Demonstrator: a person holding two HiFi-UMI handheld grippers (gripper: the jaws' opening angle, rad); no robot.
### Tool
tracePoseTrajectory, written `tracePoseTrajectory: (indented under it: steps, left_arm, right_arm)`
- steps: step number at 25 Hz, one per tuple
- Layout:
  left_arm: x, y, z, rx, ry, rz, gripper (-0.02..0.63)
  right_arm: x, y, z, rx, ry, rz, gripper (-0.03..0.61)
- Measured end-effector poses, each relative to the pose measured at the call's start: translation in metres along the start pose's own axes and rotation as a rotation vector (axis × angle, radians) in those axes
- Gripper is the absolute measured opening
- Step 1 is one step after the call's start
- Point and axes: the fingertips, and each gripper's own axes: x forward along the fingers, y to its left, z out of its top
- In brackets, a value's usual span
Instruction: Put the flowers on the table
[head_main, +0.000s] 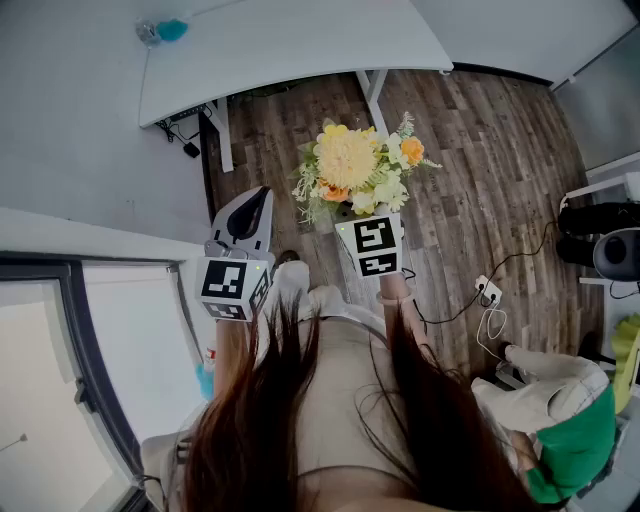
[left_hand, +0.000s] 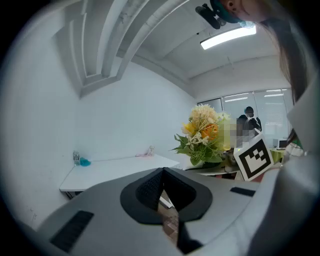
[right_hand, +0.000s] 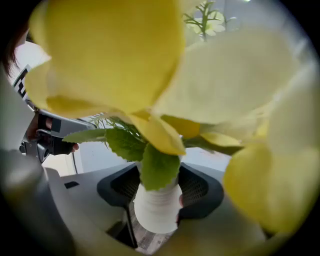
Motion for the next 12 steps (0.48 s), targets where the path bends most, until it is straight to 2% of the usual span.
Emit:
tracePoseTrajectory:
  steps: [8, 12]
  left_arm:
    - [0.002, 0.001, 0.007, 0.015, -0.001, -0.002, 0.003]
    - [0.002, 0.012, 0.007, 0.028, 0.007, -0.029, 0.003]
  right_arm:
    - [-0.002, 0.002, 0.005, 0.009, -0.02, 0.004, 0.255]
    - [0.008, 0.007, 0.009, 0.016, -0.025, -0.011, 0.255]
